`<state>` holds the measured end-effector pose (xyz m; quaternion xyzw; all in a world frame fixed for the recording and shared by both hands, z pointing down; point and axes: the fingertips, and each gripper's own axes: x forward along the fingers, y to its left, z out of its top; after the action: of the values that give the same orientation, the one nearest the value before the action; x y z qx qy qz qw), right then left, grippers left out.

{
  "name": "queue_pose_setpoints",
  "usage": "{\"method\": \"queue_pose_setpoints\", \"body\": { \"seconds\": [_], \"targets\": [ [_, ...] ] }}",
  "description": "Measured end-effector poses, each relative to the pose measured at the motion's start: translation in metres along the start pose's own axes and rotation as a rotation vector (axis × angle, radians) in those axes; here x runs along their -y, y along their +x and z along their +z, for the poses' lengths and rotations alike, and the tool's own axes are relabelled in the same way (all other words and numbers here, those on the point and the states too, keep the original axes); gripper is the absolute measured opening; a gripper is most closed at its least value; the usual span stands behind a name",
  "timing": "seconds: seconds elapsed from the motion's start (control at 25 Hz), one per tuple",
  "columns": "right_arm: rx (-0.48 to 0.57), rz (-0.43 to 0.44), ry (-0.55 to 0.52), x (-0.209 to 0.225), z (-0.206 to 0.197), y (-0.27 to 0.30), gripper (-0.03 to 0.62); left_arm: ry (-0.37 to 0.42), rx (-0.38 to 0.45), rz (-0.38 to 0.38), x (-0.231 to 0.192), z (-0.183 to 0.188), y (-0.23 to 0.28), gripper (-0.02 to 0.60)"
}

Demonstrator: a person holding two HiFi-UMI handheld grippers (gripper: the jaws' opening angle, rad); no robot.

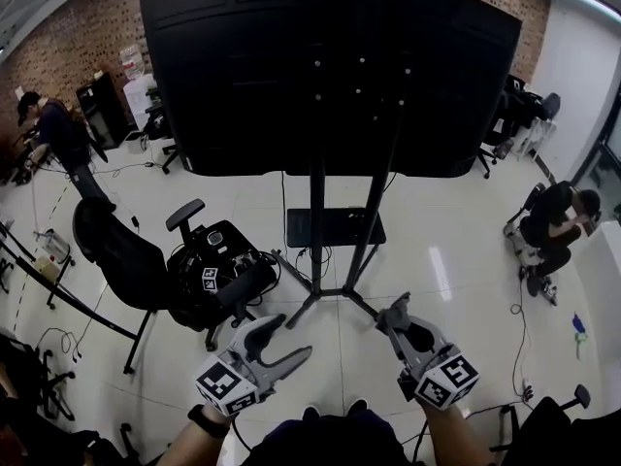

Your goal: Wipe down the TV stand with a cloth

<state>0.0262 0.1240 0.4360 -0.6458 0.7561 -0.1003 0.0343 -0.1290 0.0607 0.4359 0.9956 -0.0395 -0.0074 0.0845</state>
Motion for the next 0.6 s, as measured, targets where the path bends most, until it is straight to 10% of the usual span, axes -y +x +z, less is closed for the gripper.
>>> {"method": "queue_pose_setpoints", "body": {
  "seconds": [0.6],
  "targets": [
    [-0.004,0.111,-0.049,-0.017,0.01,-0.031,0.031,0.052,0.068,0.026,0.052,0.016,0.011,0.345]
  ]
}}
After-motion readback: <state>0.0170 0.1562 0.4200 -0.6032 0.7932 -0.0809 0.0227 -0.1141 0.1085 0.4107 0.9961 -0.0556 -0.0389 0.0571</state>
